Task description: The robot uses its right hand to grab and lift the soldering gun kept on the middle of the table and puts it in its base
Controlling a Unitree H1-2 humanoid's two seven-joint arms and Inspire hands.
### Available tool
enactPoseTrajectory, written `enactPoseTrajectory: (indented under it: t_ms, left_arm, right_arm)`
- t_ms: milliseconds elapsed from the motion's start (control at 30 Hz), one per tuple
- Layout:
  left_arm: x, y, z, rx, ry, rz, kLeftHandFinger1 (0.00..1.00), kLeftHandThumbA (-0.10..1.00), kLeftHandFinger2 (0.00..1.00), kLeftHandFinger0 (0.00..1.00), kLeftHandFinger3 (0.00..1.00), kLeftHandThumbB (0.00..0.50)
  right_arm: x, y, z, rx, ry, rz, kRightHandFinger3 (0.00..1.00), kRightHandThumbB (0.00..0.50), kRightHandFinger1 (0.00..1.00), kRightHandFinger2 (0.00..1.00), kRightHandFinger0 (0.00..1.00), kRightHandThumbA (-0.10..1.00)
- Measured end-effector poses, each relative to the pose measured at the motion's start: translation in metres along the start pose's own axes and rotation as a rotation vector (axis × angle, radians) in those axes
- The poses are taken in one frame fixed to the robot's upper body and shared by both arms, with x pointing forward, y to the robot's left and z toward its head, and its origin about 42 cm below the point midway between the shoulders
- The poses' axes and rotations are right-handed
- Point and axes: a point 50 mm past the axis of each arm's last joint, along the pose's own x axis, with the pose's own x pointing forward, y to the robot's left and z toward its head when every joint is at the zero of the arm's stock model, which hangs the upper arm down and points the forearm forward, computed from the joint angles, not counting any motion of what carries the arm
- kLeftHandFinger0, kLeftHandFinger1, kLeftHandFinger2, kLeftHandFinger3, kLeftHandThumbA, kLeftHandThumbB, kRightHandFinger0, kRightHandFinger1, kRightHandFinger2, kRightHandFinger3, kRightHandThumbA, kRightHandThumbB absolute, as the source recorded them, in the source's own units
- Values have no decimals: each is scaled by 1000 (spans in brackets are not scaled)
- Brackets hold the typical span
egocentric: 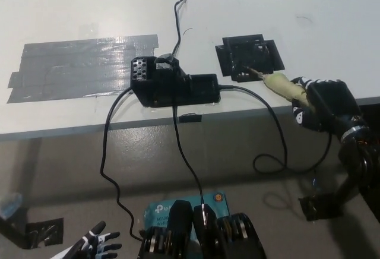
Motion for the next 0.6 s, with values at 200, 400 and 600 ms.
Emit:
enactPoseTrajectory:
  t_ms: [200,400,600]
  left_arm:
    - [0,1,0,6,4,-5,1000,1000,1000,1000,1000,411]
    - [0,2,0,10,9,-6,1000,1000,1000,1000,1000,410]
    - [0,2,-1,10,11,-13,1000,1000,1000,1000,1000,420]
  right_arm:
    - [4,-14,-3,45,3,-33,549,4,248,639,0,-100]
    - [4,-35,-3,203,25,-35,420,118,293,612,0,-100]
    - [10,-48,3,322,36,17,388,187,272,577,0,-100]
